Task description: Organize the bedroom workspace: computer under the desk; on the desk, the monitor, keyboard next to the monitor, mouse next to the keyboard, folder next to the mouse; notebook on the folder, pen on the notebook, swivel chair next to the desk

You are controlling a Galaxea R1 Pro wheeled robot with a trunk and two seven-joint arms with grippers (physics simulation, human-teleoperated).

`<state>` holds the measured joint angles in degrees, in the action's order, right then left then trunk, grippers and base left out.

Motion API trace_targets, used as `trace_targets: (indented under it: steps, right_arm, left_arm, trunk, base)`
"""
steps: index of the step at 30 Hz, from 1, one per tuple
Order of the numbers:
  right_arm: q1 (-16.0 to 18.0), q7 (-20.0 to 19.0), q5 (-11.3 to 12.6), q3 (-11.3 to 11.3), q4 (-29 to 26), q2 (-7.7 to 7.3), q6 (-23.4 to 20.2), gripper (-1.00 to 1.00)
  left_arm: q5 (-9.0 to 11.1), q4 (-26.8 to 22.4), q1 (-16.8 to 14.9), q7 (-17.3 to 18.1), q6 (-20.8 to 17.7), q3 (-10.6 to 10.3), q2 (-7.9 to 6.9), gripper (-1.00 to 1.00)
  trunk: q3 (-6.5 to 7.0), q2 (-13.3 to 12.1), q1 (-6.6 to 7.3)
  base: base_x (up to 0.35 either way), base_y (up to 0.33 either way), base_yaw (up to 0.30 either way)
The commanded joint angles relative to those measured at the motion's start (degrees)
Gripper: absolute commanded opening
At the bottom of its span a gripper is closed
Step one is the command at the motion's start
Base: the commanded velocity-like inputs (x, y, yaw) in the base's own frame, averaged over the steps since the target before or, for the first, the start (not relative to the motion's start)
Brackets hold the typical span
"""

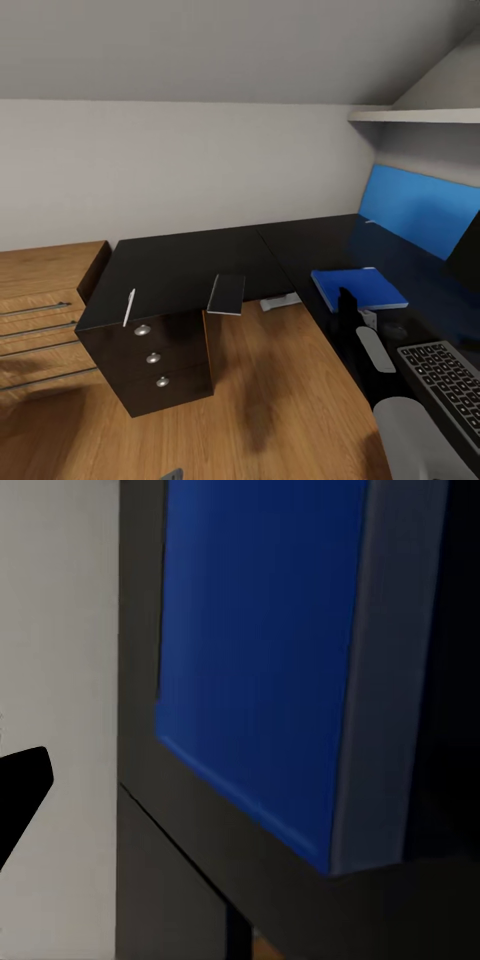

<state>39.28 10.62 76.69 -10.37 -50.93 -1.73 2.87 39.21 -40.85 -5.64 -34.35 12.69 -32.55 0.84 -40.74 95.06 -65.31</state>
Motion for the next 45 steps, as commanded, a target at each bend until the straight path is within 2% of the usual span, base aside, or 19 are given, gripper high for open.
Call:
trace_targets:
  steps: [1,38,41,42,45]
  right_arm:
    - [0.0,0.36,0.65,0.08,-0.04,-0.03,0.29,1.0]
    - [0.0,0.34,0.56,0.31,-0.49,0.15,0.38,1.0]
    - [0.0,0.35,0.54,1.51,-0.88,0.15,0.38,1.0]
    - [0.0,0.39,0.5,4.13,-1.25,0.15,0.45,1.0]
    - [0.0,0.46,0.43,6.81,-1.42,0.15,0.5,1.0]
  left_arm:
    - [0.6,-0.02,-0.07,-0.28,0.41,-0.33,-0.05,1.0]
    - [0.77,0.25,-0.07,-0.59,0.3,-0.34,-0.03,1.0]
    - [0.78,0.3,-0.07,-0.59,0.26,-0.33,-0.03,1.0]
    - [0.78,0.32,-0.07,-0.62,0.24,-0.33,-0.04,1.0]
    - [0.78,0.33,-0.07,-0.63,0.24,-0.32,-0.02,1.0]
  trunk:
    - [0.13,-0.39,0.23]
    - [6.77,-15.23,8.36]
    - [7.31,-16.43,9.01]
    - [7.49,-16.84,9.23]
    - [8.03,-18.04,9.89]
  base:
    - [0.0,0.0,0.0]
    - [0.0,0.0,0.0]
    - [0.0,0.0,0.0]
    - [0.0,0.0,0.0]
    - [0.0,0.0,0.0]
